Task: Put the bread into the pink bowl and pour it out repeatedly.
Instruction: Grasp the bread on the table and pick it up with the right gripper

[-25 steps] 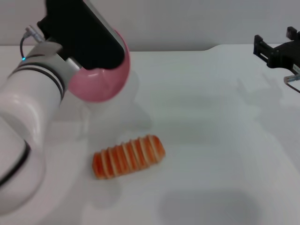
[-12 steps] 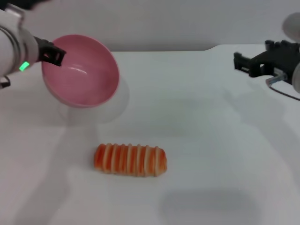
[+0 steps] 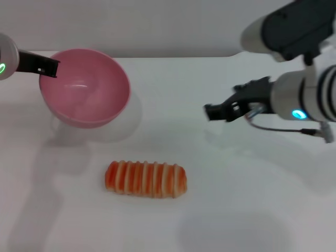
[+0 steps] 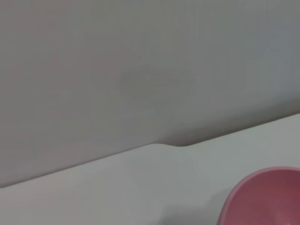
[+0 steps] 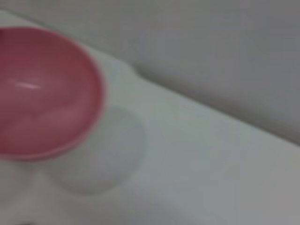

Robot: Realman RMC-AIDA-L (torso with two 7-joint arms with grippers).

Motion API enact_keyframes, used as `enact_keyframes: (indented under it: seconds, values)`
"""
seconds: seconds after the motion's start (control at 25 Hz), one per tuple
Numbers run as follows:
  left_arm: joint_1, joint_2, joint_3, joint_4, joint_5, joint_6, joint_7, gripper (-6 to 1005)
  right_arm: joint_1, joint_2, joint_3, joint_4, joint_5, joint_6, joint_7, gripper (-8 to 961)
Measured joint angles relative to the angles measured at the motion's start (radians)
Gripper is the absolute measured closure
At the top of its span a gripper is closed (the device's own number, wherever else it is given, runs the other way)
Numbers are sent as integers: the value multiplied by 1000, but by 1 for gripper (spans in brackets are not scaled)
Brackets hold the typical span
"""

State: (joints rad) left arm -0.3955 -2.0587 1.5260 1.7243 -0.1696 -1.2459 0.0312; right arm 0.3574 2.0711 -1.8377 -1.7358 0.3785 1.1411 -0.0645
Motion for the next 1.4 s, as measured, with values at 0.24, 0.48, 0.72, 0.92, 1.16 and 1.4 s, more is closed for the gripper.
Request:
enact_keyframes:
  seconds: [0.24,0.48,0.72,0.92,1.16,1.4]
  values:
    - [-20,0,-74,-46,-1,-17,2,970,55,4,-41,49,132,-2,-17,177]
    - [-26,0,-91,-63,1,-12,6,970,65,5,-95,93,236,-39,-31,177]
    - [-46,0,-88,-92,4,12,6,970,84,7,-143,230,320,-125,-60,178]
    - [-51,0,-87,-94,3,20,5,969,112,7,-159,320,386,-161,-91,177]
    - [-56,0,-85,-99,-1,31,5,969,160,9,-175,432,407,-211,-103,178]
    - [-57,-1,-84,-101,-5,35,4,969,213,12,-176,563,487,-255,-161,178]
